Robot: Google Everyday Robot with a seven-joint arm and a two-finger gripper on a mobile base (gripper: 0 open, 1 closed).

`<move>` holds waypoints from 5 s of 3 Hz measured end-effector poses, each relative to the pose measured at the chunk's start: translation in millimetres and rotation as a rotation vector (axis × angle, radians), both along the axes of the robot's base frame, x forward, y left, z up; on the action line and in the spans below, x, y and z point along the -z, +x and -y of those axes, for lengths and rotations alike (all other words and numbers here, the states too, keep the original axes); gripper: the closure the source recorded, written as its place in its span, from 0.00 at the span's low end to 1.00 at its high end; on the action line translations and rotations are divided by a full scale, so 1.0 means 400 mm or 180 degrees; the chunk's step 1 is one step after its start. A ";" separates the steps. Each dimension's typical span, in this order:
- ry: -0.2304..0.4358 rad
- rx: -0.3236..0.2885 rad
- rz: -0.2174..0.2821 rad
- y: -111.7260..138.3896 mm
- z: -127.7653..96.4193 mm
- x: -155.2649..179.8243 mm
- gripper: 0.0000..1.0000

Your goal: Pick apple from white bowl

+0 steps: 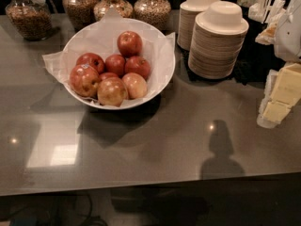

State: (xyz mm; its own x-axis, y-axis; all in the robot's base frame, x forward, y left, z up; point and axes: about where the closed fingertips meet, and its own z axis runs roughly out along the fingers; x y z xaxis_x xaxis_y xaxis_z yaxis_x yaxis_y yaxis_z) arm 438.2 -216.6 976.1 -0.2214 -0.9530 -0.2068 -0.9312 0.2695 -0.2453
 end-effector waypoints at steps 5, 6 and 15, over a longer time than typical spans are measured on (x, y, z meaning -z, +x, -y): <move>0.0541 -0.1069 0.0103 0.121 -0.364 0.052 0.00; 0.0905 -0.1154 0.0148 0.138 -0.436 0.062 0.00; 0.1956 -0.1283 -0.0550 0.165 -0.779 0.190 0.55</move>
Offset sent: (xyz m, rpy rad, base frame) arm 0.0600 0.0963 -0.0326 0.1484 -0.0027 0.2205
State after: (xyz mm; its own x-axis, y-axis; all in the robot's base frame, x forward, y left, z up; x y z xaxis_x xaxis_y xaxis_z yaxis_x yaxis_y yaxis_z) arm 504.2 94.8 900.0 0.0425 -0.6914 -0.7212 -0.9982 -0.0591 -0.0021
